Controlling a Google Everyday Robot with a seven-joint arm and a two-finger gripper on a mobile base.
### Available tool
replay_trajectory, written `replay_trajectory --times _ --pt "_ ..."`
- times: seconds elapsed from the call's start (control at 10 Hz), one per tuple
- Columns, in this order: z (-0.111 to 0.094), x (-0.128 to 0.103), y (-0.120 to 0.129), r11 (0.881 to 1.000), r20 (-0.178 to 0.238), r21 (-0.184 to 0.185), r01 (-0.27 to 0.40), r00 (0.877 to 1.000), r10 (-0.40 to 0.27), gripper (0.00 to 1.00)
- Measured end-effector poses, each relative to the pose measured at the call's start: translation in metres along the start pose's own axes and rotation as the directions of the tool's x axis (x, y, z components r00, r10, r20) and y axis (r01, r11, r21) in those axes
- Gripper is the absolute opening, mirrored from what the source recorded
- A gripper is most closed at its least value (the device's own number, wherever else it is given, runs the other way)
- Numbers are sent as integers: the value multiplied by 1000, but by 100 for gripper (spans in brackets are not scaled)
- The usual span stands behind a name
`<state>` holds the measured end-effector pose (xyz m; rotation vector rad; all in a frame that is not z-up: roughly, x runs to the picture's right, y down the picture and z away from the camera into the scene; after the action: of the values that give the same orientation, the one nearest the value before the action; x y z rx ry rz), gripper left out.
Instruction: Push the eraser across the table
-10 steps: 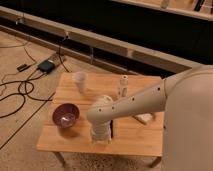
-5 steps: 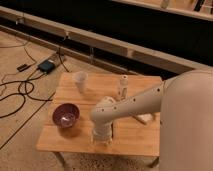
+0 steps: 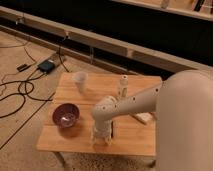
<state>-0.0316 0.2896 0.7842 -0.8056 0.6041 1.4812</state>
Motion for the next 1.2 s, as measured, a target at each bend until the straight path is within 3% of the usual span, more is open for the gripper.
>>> replay_trajectory --times 0.7,1.2 --pt "-7 -71 6 998 81 -1 59 995 -59 65" --pt "-14 -126 18 996 134 -25 91 987 -87 65"
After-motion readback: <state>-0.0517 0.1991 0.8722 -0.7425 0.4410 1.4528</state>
